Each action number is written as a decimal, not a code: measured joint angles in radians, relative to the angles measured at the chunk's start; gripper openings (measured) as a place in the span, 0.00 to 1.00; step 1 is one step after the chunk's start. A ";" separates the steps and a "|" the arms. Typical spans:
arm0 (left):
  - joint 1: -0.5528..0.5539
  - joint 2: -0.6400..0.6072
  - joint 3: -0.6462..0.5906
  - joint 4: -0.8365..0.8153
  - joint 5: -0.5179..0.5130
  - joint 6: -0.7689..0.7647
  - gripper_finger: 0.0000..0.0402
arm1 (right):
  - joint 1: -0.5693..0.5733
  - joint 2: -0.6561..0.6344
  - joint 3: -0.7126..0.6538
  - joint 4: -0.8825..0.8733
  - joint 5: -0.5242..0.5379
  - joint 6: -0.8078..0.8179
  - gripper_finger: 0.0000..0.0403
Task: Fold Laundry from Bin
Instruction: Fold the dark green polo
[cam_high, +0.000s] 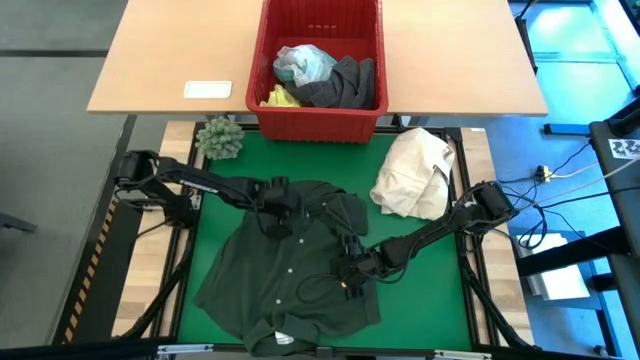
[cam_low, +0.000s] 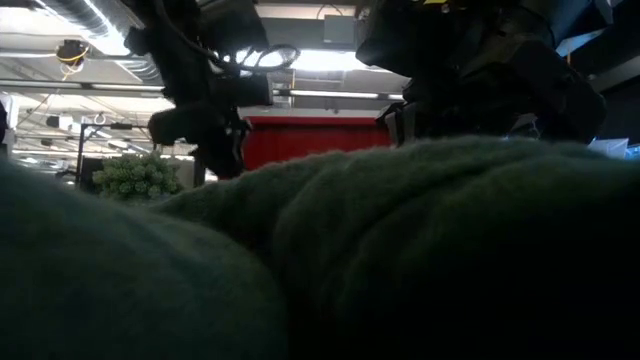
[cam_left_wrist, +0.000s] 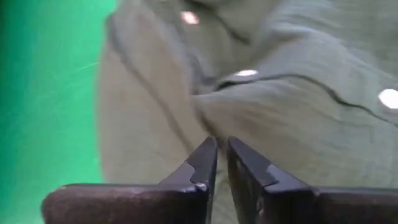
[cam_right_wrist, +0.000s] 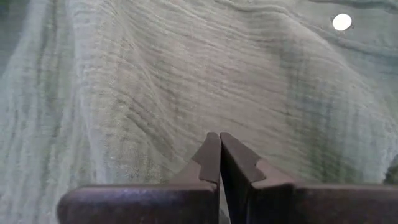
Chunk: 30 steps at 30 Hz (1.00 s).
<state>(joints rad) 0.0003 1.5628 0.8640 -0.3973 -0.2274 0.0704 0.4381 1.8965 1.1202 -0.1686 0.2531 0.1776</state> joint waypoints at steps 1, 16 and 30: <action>-0.004 0.009 -0.008 -0.008 0.004 -0.002 0.13 | 0.000 0.000 0.000 0.000 0.000 0.000 0.02; 0.036 0.071 -0.076 0.073 -0.151 -0.011 0.44 | 0.000 0.000 0.000 0.012 -0.012 0.020 0.02; 0.061 0.078 -0.080 0.145 -0.277 0.047 0.03 | 0.000 -0.001 0.000 0.010 -0.037 0.020 0.02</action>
<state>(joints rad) 0.0614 1.6409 0.7845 -0.2522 -0.5042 0.1175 0.4378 1.8957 1.1202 -0.1581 0.2160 0.1971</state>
